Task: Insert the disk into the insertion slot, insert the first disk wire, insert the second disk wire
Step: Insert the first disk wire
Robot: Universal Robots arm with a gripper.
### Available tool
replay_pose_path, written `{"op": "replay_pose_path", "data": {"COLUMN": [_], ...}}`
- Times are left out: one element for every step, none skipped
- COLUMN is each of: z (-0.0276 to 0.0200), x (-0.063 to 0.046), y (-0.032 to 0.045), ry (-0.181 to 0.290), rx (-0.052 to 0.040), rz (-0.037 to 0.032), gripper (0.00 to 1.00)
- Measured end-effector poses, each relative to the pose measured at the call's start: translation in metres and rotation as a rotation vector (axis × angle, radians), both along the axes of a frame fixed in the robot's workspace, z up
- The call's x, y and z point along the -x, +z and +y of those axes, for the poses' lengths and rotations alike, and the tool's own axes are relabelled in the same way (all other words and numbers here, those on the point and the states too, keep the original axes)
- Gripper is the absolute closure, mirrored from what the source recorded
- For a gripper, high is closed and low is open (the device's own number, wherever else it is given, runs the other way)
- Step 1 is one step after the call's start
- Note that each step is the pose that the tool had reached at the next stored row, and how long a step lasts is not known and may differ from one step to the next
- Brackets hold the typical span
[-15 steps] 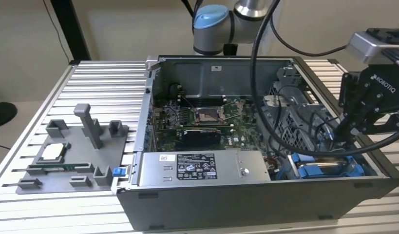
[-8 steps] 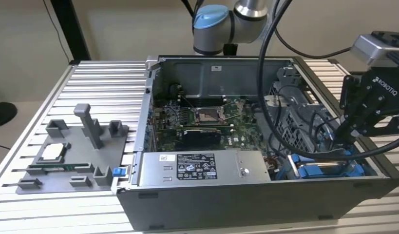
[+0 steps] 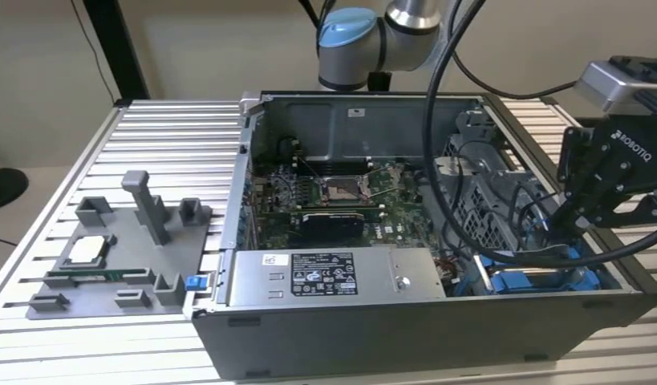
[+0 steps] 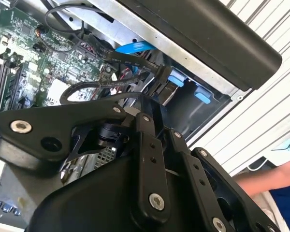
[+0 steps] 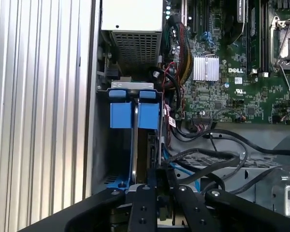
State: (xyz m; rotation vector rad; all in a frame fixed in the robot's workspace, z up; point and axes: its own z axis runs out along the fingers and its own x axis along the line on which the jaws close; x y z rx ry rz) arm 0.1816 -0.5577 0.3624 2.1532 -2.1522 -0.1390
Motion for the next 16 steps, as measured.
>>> {"op": "replay_pose_path", "data": {"z": [0.0,-0.0003,-0.0008,-0.001,-0.001,-0.0012,-0.0013,-0.0014,-0.0017,-0.0021,-0.0024,-0.0028,-0.0031,-0.0033,-0.0036,-0.0037], "x": [0.0,0.0,-0.0002,-0.0003,-0.0003,-0.0003,-0.0003,-0.0004,-0.0004,-0.0005,-0.0006,-0.0006,-0.0007,-0.0007,-0.0007,-0.0008], "y": [-0.0006,-0.0011,-0.0014,-0.0019,-0.0024,-0.003,-0.0038,-0.0046,-0.0051,-0.0057,-0.0063,-0.0069,-0.0075,-0.0082,-0.0089,-0.0097], "ry": [0.0,0.0,0.0,0.0,0.0,0.0,0.0,0.0,0.0,0.0,0.0,0.0,0.0,0.0,0.0,0.0], "rx": [0.0,0.0003,0.0003,0.0001,0.0,0.0,0.0001,0.0001,0.0002,0.0002,0.0001,0.0,-0.0003,-0.0004,-0.0003,-0.0005], "rz": [0.0,-0.0001,0.0,0.0,0.0,0.0,0.0,0.0,0.0,0.0,0.0,0.0,0.0,0.0,0.0,0.0], "gripper": [1.0,1.0,1.0,1.0,1.0,1.0,1.0,1.0,1.0,1.0,1.0,1.0,1.0,1.0,1.0,1.0]}}
